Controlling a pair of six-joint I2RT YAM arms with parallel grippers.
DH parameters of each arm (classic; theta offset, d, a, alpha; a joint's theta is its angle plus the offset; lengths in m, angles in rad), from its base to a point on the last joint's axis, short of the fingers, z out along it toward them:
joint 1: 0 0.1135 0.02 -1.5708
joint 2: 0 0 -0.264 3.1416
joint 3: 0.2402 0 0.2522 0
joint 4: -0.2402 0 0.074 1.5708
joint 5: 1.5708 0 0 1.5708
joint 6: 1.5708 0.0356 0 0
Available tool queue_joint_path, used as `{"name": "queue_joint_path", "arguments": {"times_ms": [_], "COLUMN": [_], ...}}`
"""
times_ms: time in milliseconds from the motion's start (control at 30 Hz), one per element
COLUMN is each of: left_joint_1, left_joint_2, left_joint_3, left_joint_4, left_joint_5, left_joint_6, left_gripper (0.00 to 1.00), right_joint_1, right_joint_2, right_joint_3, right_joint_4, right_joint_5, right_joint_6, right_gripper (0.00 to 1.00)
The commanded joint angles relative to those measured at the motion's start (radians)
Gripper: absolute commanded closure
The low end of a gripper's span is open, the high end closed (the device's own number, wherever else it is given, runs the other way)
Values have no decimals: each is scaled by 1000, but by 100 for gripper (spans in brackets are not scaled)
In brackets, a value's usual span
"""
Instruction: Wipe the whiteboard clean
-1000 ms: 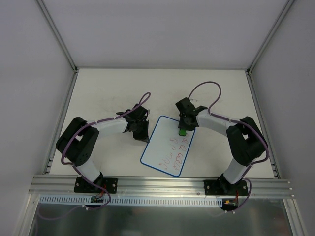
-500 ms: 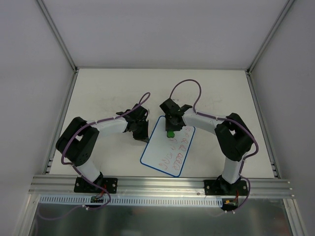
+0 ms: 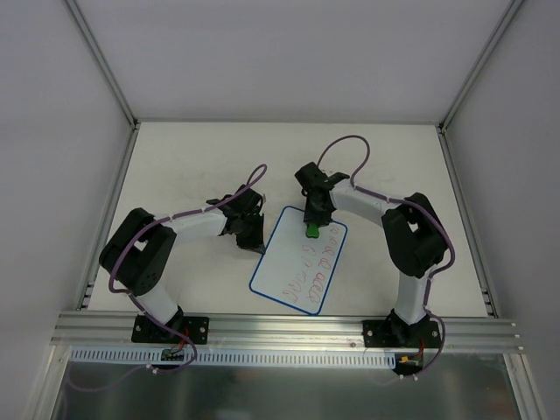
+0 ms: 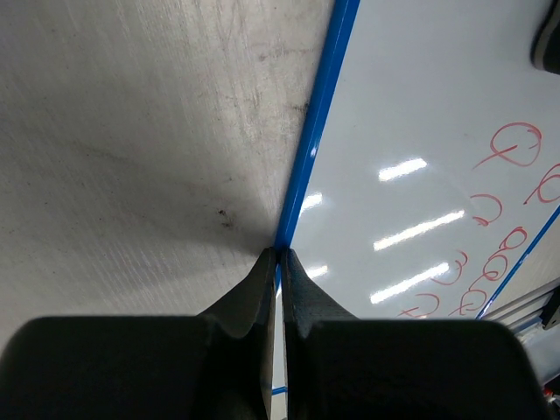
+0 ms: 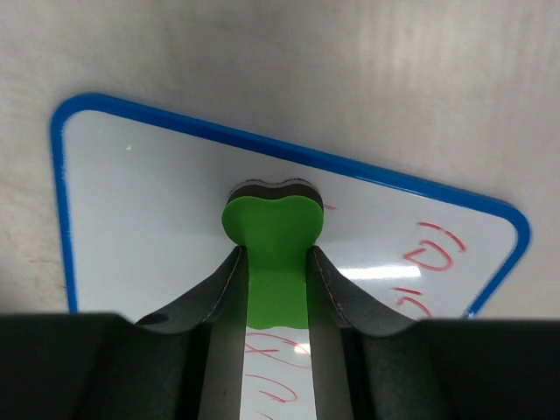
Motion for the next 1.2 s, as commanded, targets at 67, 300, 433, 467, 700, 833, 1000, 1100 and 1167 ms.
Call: {"name": "queue_joint_path", "arguments": {"times_ms": [67, 300, 433, 467, 700, 833, 1000, 1100, 1167], "left_joint_1": [-3, -3, -3, -3, -3, -3, -3, -3, -4], "left_joint_2": [44, 37, 38, 38, 40, 40, 35, 26, 24], "left_joint_3": [-60, -63, -60, -58, -58, -60, -66, -72, -73], "left_joint_4": [-104, -99, -96, -96, -93, -91, -88, -90, -88], "left_joint_5": [-65, -64, -62, -61, -58, -59, -61, -64, -65], "left_joint_6": [8, 9, 11, 11, 11, 11, 11, 9, 11], "left_gripper": [100, 100, 100, 100, 100, 100, 100, 100, 100], "right_joint_1": [-88, -150, -147, -133, -12, 44, 39, -5, -53], "right_joint_2": [-64, -158, -174, -171, -115, -63, -38, -70, -119], "right_joint_3": [-157, -258, -231, -223, -125, -80, -91, -144, -229], "right_joint_4": [-178, -177, -174, -168, -70, -28, -24, -19, -8], "right_joint_5": [22, 26, 12, 11, -69, -113, -77, -40, -25], "right_joint_6": [28, 32, 42, 42, 48, 43, 54, 57, 65], "right_gripper": [100, 100, 100, 100, 100, 100, 100, 100, 100]}}
